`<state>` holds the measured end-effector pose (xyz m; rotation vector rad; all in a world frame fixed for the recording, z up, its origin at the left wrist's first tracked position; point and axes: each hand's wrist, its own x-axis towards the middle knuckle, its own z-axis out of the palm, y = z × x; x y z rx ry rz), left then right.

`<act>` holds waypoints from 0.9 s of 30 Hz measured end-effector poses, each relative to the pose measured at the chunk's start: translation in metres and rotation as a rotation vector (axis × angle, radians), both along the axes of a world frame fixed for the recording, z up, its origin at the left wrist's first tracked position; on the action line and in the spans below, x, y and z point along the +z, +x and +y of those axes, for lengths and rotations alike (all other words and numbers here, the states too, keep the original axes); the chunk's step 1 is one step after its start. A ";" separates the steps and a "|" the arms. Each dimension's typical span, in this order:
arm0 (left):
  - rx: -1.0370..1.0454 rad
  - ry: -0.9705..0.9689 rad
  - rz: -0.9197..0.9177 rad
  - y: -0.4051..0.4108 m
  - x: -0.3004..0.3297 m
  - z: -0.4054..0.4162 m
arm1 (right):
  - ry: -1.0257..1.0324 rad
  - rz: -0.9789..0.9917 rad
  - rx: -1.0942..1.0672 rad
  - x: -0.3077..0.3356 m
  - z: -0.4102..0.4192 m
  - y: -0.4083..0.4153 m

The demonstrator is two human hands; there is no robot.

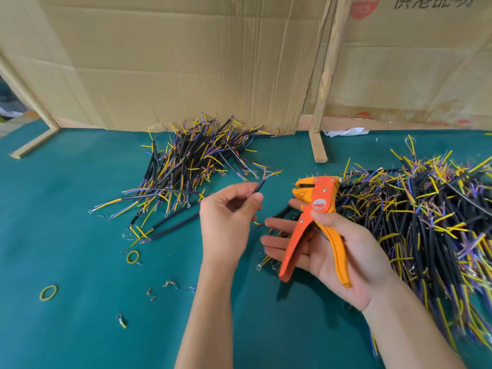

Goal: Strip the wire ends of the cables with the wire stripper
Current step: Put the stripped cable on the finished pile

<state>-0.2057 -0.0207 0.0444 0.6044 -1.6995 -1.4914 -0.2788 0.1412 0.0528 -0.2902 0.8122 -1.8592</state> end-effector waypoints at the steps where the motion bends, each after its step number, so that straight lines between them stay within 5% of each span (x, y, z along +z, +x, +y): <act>1: -0.015 0.022 0.002 -0.002 0.000 0.002 | 0.003 0.019 -0.029 -0.002 0.000 -0.001; 14: -0.052 0.064 -0.016 -0.005 0.002 0.008 | 0.076 0.247 0.017 -0.004 0.003 0.001; 27: -0.119 0.039 -0.047 -0.004 0.001 0.009 | 0.088 0.236 0.023 -0.004 0.002 0.002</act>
